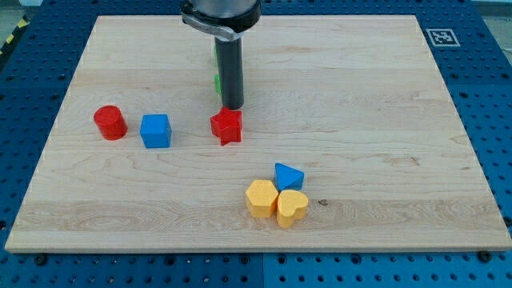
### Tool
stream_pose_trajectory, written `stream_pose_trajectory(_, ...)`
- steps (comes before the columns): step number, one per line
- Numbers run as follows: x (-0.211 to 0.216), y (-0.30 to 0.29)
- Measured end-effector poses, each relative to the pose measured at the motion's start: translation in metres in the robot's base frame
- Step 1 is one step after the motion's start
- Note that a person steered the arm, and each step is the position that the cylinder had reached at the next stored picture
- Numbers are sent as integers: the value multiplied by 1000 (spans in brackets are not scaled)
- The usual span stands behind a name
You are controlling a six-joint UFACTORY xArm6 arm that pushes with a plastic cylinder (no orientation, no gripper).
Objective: Move the green circle down and right a bit
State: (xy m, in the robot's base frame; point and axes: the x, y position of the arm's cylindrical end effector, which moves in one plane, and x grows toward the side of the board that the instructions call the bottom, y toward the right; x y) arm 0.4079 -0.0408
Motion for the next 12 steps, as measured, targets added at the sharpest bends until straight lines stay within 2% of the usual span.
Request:
stream_pose_trajectory(2,-7,-42)
stream_pose_trajectory(3,-26,-79)
stream_pose_trajectory(4,-74,-89)
stream_pose_trajectory(6,-125,-49)
stream_pose_trajectory(7,-128,-36)
stream_pose_trajectory(10,-117,-46)
stream_pose_trajectory(12,-117,-19)
